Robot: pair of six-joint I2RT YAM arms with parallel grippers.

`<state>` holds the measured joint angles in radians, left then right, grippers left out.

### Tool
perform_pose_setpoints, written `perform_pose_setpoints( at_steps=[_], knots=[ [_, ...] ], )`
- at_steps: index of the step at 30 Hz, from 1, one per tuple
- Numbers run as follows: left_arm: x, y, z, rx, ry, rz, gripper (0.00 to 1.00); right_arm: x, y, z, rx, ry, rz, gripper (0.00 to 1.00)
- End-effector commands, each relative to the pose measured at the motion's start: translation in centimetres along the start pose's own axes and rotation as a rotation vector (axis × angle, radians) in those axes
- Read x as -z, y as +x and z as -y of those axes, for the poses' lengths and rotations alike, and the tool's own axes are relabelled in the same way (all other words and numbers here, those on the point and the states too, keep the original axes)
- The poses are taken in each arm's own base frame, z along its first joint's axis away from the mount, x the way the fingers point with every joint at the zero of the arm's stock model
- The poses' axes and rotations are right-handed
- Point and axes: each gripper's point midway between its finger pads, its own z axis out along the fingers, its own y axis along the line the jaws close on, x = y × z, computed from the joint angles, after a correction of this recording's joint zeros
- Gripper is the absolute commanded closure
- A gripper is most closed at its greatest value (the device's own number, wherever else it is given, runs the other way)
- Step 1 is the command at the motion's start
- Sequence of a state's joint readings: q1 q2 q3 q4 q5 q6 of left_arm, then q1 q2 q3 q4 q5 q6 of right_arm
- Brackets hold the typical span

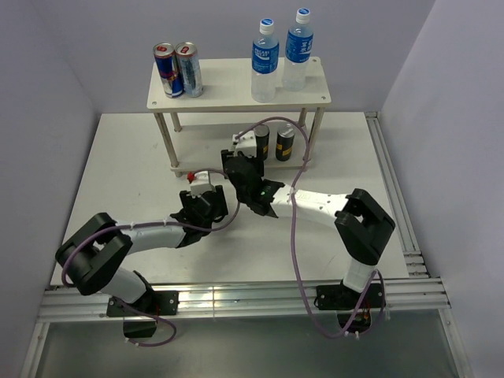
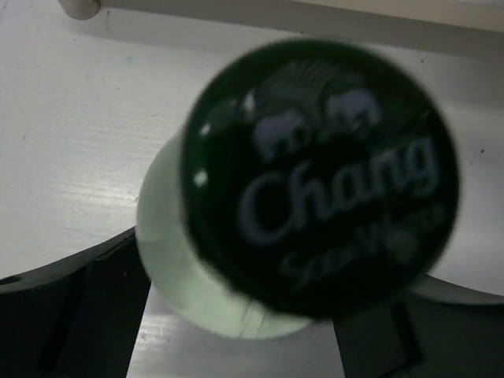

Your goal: Place and organize the beverage onto the shelf

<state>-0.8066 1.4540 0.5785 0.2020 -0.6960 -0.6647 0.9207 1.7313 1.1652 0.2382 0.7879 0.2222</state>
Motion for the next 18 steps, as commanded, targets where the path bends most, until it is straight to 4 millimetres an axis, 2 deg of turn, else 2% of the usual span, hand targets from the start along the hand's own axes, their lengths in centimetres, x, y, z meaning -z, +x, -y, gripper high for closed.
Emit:
perform_pose_setpoints(
  at_steps=[1, 2, 4, 7, 8, 10, 11, 13, 14, 15, 16, 17, 18],
  knots=[
    [-0.9, -3.2, 2.0, 0.061, 0.002, 0.105, 0.16, -0.4, -7.9, -1.0, -0.157, -0.016, 0.167, 1.00],
    [-1.1, -3.3, 2.1, 0.068, -0.006, 0.111, 0.24, -0.6, -8.2, -1.2, -0.158, -0.016, 0.168, 1.00],
    [-1.4, -3.2, 2.0, 0.068, -0.011, 0.115, 0.29, -0.9, -8.4, -1.5, -0.156, -0.023, 0.170, 1.00],
    [-1.4, -3.3, 1.9, 0.075, -0.012, 0.132, 0.46, -1.6, -8.5, -2.2, -0.155, -0.033, 0.167, 1.00],
    [-1.4, -3.3, 1.8, 0.070, -0.017, 0.133, 0.61, -2.0, -8.0, -2.5, -0.147, -0.034, 0.156, 1.00],
    [-1.4, -3.2, 1.3, 0.066, -0.037, 0.135, 0.75, -2.5, -8.5, -3.0, -0.158, -0.046, 0.159, 1.00],
    [-1.3, -2.9, 1.0, 0.064, -0.047, 0.129, 0.83, -3.0, -7.9, -3.4, -0.151, -0.052, 0.148, 1.00],
    [-0.9, -3.1, 0.6, 0.080, -0.053, 0.135, 0.87, -3.7, -8.5, -3.9, -0.167, -0.058, 0.151, 1.00],
    [-0.8, -2.7, 0.0, 0.078, -0.062, 0.130, 0.88, -4.3, -7.4, -4.5, -0.152, -0.070, 0.128, 1.00],
    [-0.5, -2.6, -0.3, 0.077, -0.068, 0.127, 0.88, -4.7, -7.9, -4.8, -0.165, -0.077, 0.132, 1.00],
    [-0.2, -3.0, -0.6, 0.094, -0.066, 0.138, 0.89, -5.2, -7.9, -4.9, -0.177, -0.080, 0.127, 1.00],
    [0.0, -2.7, -1.0, 0.096, -0.070, 0.133, 0.93, -6.0, -6.9, -5.2, -0.169, -0.081, 0.109, 1.00],
    [0.4, -2.9, -1.2, 0.106, -0.066, 0.139, 0.95, -6.3, -7.3, -5.5, -0.180, -0.095, 0.113, 1.00]
  ],
)
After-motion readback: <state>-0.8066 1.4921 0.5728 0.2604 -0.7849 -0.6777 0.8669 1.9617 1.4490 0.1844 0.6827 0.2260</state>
